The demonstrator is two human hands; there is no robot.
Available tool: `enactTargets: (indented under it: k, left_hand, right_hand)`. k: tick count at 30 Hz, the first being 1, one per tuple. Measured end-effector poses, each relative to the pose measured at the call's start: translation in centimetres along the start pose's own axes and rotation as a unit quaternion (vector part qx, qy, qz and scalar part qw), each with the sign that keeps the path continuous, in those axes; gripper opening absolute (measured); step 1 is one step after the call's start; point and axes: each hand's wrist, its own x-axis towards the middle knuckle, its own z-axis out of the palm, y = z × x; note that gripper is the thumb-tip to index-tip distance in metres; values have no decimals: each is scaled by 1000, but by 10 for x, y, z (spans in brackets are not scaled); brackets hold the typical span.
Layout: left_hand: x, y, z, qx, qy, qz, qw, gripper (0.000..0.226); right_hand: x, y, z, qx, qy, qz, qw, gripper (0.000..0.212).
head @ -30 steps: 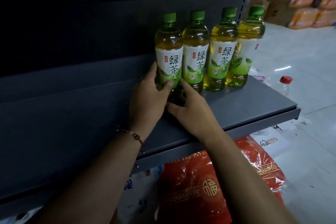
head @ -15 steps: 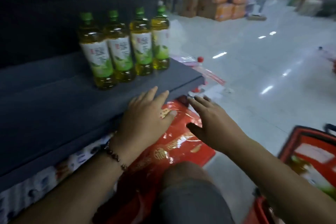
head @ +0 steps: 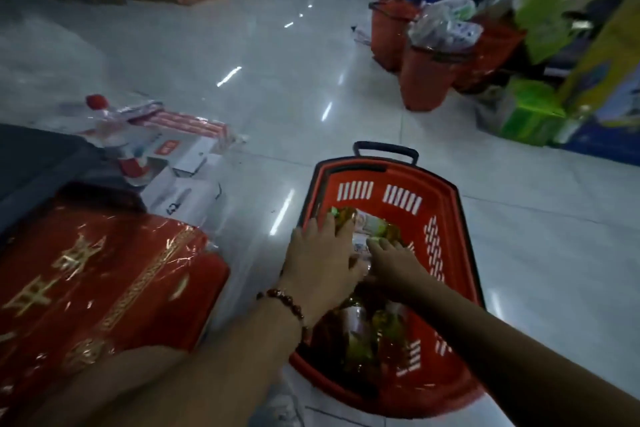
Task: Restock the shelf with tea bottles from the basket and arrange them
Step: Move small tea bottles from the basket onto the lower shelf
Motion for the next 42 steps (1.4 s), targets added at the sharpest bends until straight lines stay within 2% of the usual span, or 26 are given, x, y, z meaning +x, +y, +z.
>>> enactTargets:
  k: [4,9,13,17,20,22,27,28,30,33,35,38,42]
  left_hand:
    - [18,15,37,16,-48,20,999,72]
    - [30,9,56,38,-56,32,997,69]
    - [41,-3,68,47,-73,24,996,72]
    - [47,-9,72,34,-71,21,997,70]
    - [49,-12,72,28,-64,21,997,68]
    - [50,-15,71,16,-57,21,998,67]
    - [47,-19,67,-17,-47,16,999,64]
    - [45,-19,67,-21,-45,15,999,64]
    - [41,-17,63,-30,-37,12,999,63]
    - [32,-13,54,-51,-20,8,998,61]
    - [25,-9,49,-73,-13,3,997,58]
    - [13,-4,38,-130,-15,-21,991,55]
    - [-1,4,17,-292,-42,-80,952,51]
  right_hand:
    - [28,23,34,19,-1,43,999,90]
    - [65,30,58,-10,-9,70,997,105]
    - [88,38,62,-8,-18,89,996,99]
    - [105,45,70,-47,13,106,993,91]
    - [112,47,71,-108,54,110,987,64]
    - [113,50,68,-132,62,100,984,54]
    - [110,59,53,-140,46,57,987,67]
    - [107,59,52,-119,35,59,991,68]
    - [98,55,48,-8,12,84,996,62]
    - [82,51,41,146,-32,120,982,48]
    - [69,51,35,244,-72,133,958,40]
    - [39,53,23,368,-101,152,912,41]
    - [-24,41,-13,481,-108,118,862,49]
